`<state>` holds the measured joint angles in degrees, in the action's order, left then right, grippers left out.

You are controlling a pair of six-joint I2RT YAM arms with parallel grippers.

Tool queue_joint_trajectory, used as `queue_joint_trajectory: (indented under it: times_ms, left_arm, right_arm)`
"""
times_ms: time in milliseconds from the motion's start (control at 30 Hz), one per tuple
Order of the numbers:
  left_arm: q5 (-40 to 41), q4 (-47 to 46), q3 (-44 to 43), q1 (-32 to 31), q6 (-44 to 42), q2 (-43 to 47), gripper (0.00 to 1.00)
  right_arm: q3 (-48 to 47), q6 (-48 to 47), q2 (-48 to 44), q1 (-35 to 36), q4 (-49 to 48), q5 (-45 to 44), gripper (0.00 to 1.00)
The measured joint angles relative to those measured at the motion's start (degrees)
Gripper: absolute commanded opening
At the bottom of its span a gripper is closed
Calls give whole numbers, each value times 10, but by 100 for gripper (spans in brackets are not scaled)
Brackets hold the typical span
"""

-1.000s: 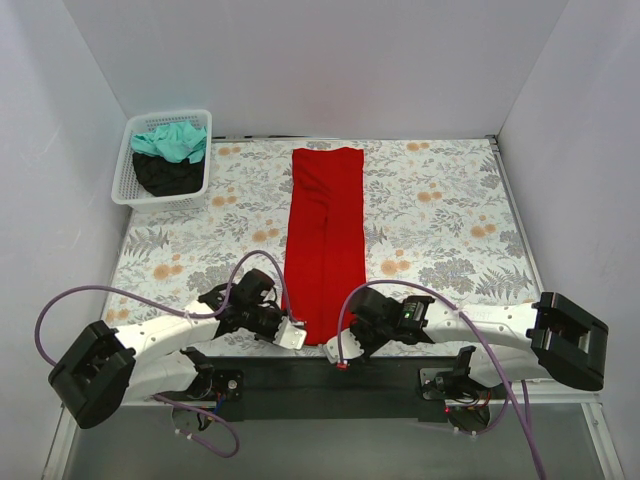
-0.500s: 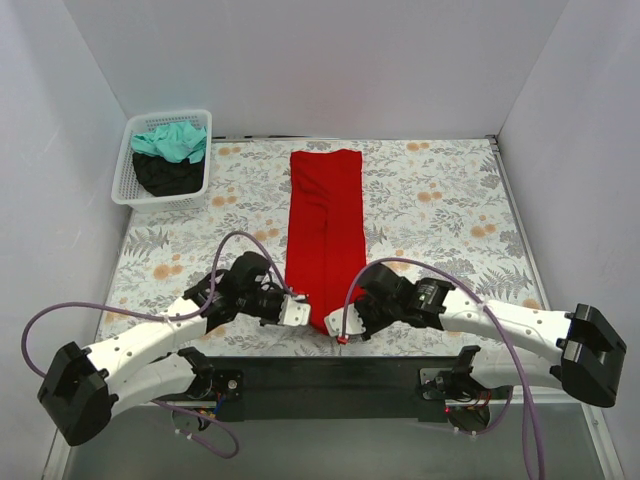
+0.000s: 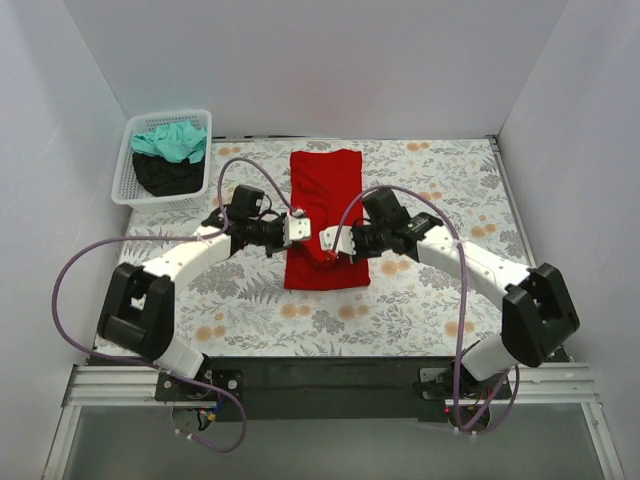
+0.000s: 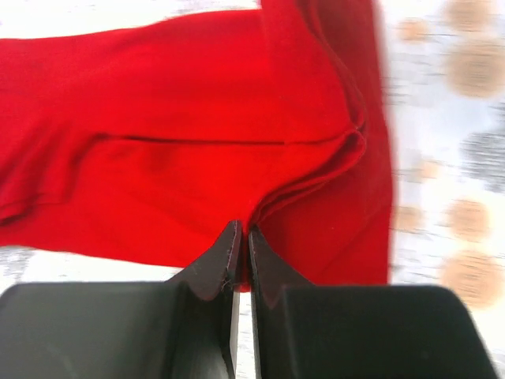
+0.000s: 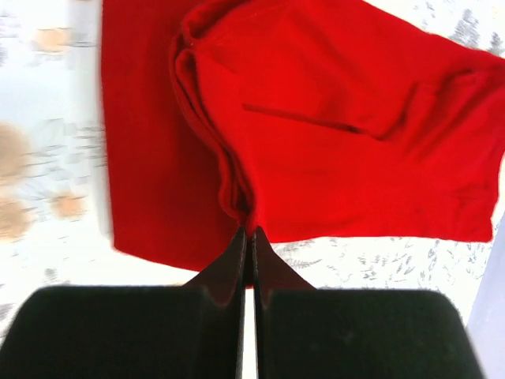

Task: Fold and stack the t-shirts
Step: Fold the tshirt

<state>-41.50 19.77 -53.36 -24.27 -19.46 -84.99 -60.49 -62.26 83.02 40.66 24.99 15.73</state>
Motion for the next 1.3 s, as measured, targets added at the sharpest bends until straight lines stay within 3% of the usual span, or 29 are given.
queue_joint_trajectory:
  times_ms: [233, 433, 700, 1067, 1100, 1233, 1300]
  left_arm:
    - [-30, -15, -170, 63, -17, -170, 0]
    - [-40, -26, -244, 89, -28, -263, 0]
    - [-40, -51, -286, 94, -28, -333, 0]
    - [-39, -70, -291, 99, -30, -356, 1]
    - [-37, -71, -291, 99, -30, -356, 6]
    - [-23, -81, -304, 101, -20, -367, 34]
    - [-14, -86, -313, 103, 1, -372, 40]
  right_arm:
    - [-109, -26, 124, -78, -13, 29, 1]
    - [-194, -38, 215, -118, -21, 42, 1]
    - [-246, -45, 289, -134, -30, 49, 1]
    - [-282, -52, 343, -137, -47, 51, 1]
    - [-284, -52, 345, -137, -50, 51, 4]
    - [-294, -44, 360, -137, -59, 41, 46]
    - [-294, -42, 361, -137, -60, 31, 53]
